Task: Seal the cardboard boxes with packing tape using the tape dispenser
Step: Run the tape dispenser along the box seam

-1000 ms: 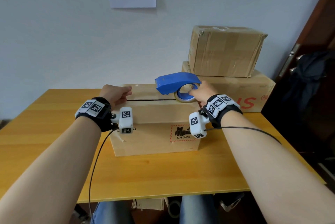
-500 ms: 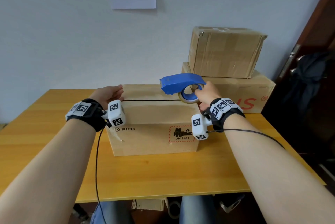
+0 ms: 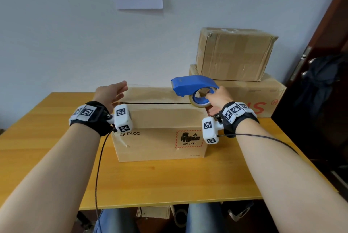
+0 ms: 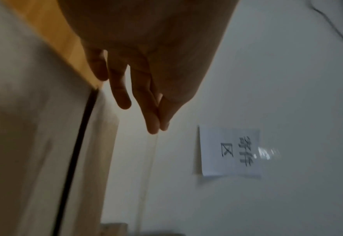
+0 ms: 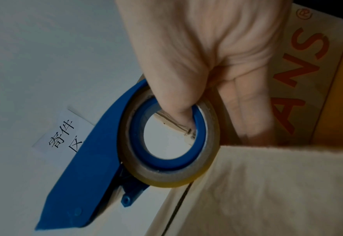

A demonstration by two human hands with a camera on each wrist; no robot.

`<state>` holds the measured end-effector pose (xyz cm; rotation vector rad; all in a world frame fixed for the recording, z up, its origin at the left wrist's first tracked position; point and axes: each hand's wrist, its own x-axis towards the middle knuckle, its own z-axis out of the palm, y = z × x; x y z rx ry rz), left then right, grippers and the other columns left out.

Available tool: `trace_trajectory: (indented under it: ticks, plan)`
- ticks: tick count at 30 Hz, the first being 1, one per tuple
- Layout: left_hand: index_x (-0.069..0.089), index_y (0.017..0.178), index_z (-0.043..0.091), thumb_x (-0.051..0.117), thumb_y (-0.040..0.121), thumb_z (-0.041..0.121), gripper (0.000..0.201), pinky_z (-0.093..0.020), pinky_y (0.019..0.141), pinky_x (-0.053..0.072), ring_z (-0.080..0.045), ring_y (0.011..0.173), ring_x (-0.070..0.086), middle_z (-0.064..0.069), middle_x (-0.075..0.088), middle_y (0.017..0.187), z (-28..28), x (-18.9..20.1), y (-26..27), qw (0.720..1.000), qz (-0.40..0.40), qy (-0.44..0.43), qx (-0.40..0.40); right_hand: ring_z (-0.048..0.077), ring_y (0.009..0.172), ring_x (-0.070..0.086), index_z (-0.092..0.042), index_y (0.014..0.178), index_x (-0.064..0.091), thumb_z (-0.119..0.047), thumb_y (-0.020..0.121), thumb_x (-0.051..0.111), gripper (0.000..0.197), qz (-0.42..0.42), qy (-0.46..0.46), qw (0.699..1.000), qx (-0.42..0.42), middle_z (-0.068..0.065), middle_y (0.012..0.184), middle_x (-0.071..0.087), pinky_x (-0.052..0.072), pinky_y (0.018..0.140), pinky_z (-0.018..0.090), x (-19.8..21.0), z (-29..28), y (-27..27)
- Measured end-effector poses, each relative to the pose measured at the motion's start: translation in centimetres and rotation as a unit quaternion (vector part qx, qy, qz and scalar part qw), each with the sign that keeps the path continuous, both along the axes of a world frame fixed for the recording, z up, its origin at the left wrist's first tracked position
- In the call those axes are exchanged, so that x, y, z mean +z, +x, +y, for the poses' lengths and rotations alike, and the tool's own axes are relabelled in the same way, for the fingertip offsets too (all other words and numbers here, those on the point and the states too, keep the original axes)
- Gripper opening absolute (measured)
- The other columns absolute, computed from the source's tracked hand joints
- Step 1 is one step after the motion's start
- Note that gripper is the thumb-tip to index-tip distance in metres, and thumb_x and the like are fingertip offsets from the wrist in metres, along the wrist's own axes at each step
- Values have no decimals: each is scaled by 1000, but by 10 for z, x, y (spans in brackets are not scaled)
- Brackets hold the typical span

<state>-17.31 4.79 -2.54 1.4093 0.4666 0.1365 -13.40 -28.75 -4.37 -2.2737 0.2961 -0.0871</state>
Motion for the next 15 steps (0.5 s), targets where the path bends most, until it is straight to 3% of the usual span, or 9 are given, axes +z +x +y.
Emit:
trace_trajectory:
  ticks: [2,6,8,10,11,13,15]
  plan:
    - [72,89,20,76,88,34,14,-36,94,40,-9,83,64,13,76,77,2,4,0,999,-4,48,-4,20,63,51,-11,103,55,-13,95,55,9,6,-9,1000,5,4,75,52,35,54,27,1,-1,1]
    - [74,97,15,77,88,28,16,-38,86,54,-13,93,72,4,75,93,5,9,-5,999,-5,25,-28,21,64,52,-12,103,52,-13,96,53,7,11,-37,999,3,5,76,53,38,56,29,5,-1,2]
    - [72,94,13,76,89,24,13,-38,81,56,-15,93,73,2,73,90,3,10,-8,999,-10,11,-31,27,73,63,-10,103,54,-14,96,51,8,15,-60,998,7,10,84,61,52,68,33,9,3,1]
    - [69,92,12,75,90,22,12,-36,70,56,-15,90,73,1,71,85,5,6,-10,1000,-14,6,-26,34,81,70,-11,104,54,-16,96,49,10,22,-87,996,19,13,91,68,58,81,41,13,6,2]
    - [69,92,11,75,90,22,12,-35,64,55,-14,90,74,0,71,85,7,3,-10,1000,-15,4,-23,34,81,70,-12,103,53,-16,96,48,10,25,-102,994,25,13,90,68,57,81,41,15,9,1]
    - [68,95,11,73,91,22,12,-35,60,54,-13,91,73,-1,71,86,13,-5,-12,1000,-13,1,-23,29,72,65,-14,96,52,-16,96,48,5,27,-134,990,36,10,81,63,52,69,35,18,15,2]
    - [68,96,12,71,93,23,11,-38,68,53,-13,89,72,0,70,85,21,-11,-15,1000,-10,-4,-30,22,62,50,-15,83,47,-14,96,48,13,26,-170,984,42,6,72,52,38,55,30,20,22,3]
